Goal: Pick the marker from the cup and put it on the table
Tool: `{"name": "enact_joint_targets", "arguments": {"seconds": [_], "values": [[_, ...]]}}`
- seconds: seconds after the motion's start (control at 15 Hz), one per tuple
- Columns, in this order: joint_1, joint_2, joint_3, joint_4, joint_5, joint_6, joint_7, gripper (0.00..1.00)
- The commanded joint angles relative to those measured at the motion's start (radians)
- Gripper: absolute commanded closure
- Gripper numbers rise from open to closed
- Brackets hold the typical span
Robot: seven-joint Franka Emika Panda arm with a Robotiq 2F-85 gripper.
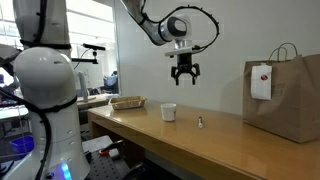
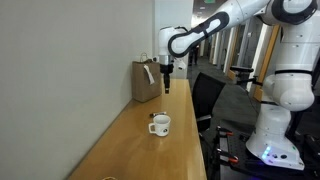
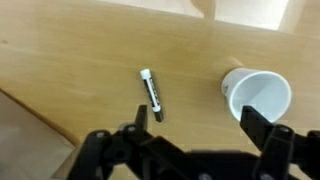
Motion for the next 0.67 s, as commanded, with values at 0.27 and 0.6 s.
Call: {"name": "enact_joint_targets", "arguments": {"seconds": [0.27,0.6], "values": [[0.015,0.003,-0.001,0.056,0.107,-0.084,0.253,0.0],[0.021,-0.024,0.0,0.03,0.053,-0.03,0.269,0.0]]}}
